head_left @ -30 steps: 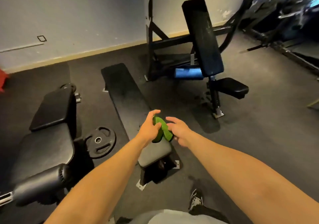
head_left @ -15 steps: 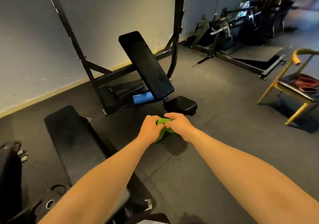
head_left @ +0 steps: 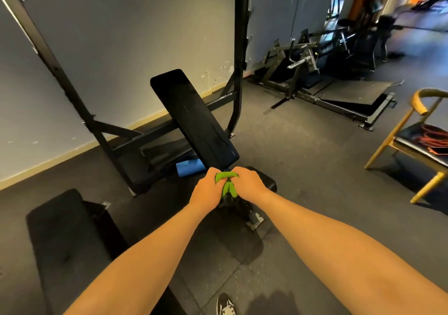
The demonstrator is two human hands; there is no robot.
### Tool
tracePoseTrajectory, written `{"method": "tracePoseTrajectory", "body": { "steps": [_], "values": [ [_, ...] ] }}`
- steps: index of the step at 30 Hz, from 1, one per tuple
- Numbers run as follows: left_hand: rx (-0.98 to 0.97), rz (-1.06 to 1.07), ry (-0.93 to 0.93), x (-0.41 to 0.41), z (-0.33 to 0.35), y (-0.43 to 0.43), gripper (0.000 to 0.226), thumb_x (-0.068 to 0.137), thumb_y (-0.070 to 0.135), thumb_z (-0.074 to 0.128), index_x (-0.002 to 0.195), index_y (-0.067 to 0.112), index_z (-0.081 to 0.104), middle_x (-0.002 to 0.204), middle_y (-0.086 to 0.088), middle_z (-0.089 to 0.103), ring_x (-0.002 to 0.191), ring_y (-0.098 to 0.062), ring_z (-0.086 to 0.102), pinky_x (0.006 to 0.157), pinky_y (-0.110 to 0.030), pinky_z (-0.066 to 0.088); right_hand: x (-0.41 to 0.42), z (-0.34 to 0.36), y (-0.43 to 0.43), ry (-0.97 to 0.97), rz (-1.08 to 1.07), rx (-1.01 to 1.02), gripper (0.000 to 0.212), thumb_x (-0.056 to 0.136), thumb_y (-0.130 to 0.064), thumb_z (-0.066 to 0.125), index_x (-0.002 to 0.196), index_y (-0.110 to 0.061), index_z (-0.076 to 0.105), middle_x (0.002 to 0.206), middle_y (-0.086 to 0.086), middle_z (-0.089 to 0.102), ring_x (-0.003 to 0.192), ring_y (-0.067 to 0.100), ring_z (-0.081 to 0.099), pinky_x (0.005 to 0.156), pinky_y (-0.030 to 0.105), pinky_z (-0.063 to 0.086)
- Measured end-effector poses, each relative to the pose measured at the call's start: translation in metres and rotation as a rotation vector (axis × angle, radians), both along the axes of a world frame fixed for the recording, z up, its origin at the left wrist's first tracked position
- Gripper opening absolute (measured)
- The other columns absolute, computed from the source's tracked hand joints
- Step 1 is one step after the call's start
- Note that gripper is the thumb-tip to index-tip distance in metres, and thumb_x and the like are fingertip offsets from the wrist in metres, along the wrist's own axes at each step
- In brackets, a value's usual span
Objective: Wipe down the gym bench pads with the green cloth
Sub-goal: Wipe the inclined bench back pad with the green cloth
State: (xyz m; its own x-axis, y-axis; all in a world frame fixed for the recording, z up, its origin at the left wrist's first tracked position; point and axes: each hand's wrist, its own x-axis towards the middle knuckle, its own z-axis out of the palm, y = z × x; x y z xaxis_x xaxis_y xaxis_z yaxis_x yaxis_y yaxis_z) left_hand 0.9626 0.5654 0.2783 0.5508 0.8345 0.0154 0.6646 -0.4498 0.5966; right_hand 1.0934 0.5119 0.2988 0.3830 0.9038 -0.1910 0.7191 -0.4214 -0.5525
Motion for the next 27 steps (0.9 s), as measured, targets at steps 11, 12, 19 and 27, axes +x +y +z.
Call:
{"method": "tracePoseTrajectory", "body": {
  "steps": [11, 12, 19, 27],
  "values": [
    [-0.198, -0.059, -0.271, 0.039, 0.044, 0.184, 0.050, 0.105, 0.021, 0.049, 0.150, 0.033, 0.029, 0.132, 0.004, 0.046, 0.104, -0.004, 0.053, 0.079, -0.011, 0.040, 0.045, 0.033, 0.201, 0.718, -0.352, 0.300, 0.025, 0.099, -0.005, 0.033, 0.112, -0.018, 0.049, 0.108, 0.011, 0.056, 0.091, 0.021, 0.055, 0.071, 0.034, 0.048],
    [-0.216, -0.062, -0.286, 0.041, 0.047, 0.201, 0.049, 0.105, 0.022, 0.049, 0.148, 0.034, 0.030, 0.129, 0.005, 0.050, 0.103, -0.005, 0.056, 0.079, -0.012, 0.044, 0.049, 0.035, 0.222, 0.771, -0.384, 0.319, 0.024, 0.100, -0.006, 0.034, 0.113, -0.019, 0.049, 0.108, 0.012, 0.055, 0.090, 0.020, 0.054, 0.066, 0.032, 0.045],
    [-0.373, 0.283, -0.487, 0.056, 0.052, 0.309, 0.025, 0.103, 0.011, 0.045, 0.118, 0.030, 0.039, 0.111, -0.009, 0.058, 0.091, -0.026, 0.067, 0.072, -0.040, 0.060, 0.053, 0.035, 0.348, 1.189, -0.294, 0.324, 0.018, 0.099, -0.015, 0.050, 0.108, -0.018, 0.066, 0.116, 0.014, 0.065, 0.107, 0.026, 0.063, 0.089, 0.044, 0.055],
    [-0.425, 0.463, -0.713, 0.095, 0.063, 0.481, 0.022, 0.104, 0.020, 0.042, 0.123, 0.028, 0.051, 0.122, -0.005, 0.059, 0.108, -0.016, 0.059, 0.093, -0.034, 0.051, 0.085, 0.032, 0.507, 1.310, -0.093, 0.196, 0.028, 0.098, -0.034, 0.054, 0.117, -0.025, 0.071, 0.116, 0.006, 0.071, 0.111, 0.025, 0.064, 0.100, 0.042, 0.049]
  ]
}}
